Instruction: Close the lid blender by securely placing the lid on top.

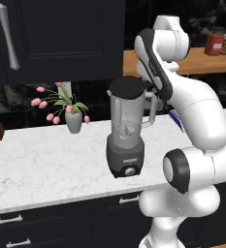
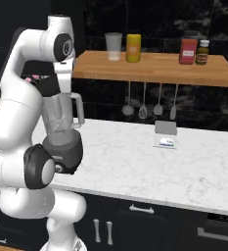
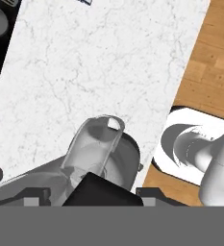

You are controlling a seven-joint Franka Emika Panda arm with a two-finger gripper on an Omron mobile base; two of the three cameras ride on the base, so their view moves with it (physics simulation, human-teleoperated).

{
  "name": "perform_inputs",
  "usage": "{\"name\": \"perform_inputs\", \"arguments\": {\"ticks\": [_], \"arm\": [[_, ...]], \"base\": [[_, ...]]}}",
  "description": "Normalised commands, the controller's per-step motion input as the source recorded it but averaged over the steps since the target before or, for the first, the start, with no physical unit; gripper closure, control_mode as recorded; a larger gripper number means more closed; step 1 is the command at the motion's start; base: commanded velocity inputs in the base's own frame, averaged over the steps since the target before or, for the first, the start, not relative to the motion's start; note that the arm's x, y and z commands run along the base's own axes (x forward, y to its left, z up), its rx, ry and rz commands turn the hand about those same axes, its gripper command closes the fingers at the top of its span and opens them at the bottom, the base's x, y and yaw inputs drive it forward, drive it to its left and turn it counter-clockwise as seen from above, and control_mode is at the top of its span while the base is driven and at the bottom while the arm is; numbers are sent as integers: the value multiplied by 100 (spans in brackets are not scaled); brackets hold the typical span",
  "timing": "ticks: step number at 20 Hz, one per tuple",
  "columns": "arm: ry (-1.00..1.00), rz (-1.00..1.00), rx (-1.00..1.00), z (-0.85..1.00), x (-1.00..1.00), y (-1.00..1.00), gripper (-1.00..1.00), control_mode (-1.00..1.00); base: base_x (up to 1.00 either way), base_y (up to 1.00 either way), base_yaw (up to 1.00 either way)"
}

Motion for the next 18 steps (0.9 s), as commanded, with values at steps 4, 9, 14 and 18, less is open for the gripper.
{"name": "perform_inputs", "arguments": {"ticks": [4, 9, 14, 18], "arm": [[2, 7, 0, -12, -15, 31, 100, -100], [14, 14, 0, -34, -46, 36, 100, -100], [12, 12, -1, -17, -11, 27, 100, -100], [0, 1, -1, 0, 0, 2, -100, -100]], "base": [[0, 0, 0], [0, 0, 0], [0, 0, 0], [0, 0, 0]]}}
